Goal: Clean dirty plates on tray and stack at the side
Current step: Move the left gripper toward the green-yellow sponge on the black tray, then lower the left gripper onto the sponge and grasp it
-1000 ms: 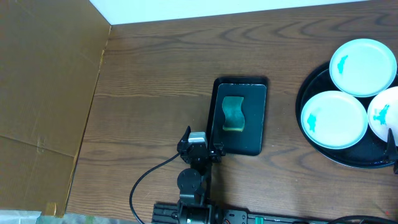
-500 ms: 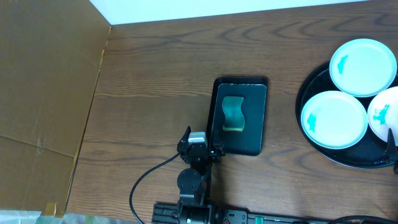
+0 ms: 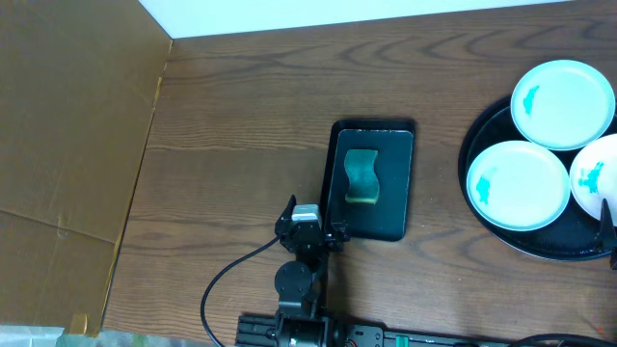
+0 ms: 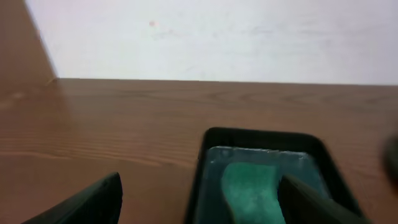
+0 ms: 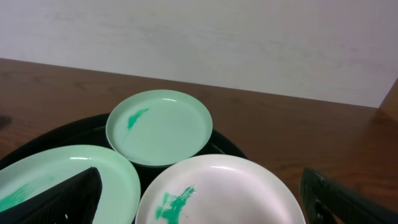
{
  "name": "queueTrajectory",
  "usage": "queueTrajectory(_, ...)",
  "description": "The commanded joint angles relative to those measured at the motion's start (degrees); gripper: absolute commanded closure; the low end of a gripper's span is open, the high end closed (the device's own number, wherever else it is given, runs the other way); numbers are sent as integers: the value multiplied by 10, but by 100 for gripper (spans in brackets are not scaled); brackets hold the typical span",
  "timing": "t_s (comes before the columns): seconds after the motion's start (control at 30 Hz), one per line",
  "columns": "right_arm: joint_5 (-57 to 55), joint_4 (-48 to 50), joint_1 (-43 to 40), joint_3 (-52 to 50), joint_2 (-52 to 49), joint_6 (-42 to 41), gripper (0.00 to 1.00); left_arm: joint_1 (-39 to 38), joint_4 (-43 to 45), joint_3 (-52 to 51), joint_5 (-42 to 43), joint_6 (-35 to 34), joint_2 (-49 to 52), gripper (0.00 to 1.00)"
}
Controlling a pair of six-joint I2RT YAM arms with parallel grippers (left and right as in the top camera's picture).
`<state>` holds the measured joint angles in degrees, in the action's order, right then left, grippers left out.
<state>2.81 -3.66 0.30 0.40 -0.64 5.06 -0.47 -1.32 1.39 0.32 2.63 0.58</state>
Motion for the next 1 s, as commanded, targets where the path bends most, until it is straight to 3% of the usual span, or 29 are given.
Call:
queueTrajectory(0.0, 0, 32, 5, -1, 4, 7, 1, 3, 14, -12, 123, -82, -3, 20)
queueTrajectory(0.1, 108, 116, 5, -1, 4, -89, 1, 3, 71, -12, 315, -199, -3, 20)
queueTrajectory(0.2, 221, 162, 5, -1, 4, -190, 1, 3, 146, -12, 403, -263, -3, 20)
queueTrajectory(0.37, 294, 205, 5, -1, 4, -282, 1, 3, 300, -12, 411, -307, -3, 20)
queueTrajectory(0.47, 274, 305, 5, -1, 4, -324, 1, 3, 394, -7, 409, -308, -3, 20)
queueTrajectory(0.6, 234, 469, 5, 1, 3, -333, 1, 3, 406, 31, 361, -297, 0, 20)
queueTrajectory(0.7, 172, 490, 5, 33, 2, -309, 1, 3, 373, 84, 325, -246, 23, 20)
queueTrajectory(0.77, 171, 432, 5, 85, -7, -249, 1, 3, 303, 144, 317, -189, 58, 20)
queueTrajectory(0.9, 143, 200, 5, 242, -71, -149, 1, 3, 76, 308, 302, -85, 184, 20)
queueTrajectory(0.97, 112, 76, 5, 330, -128, -131, 1, 3, -63, 406, 266, -81, 268, 20)
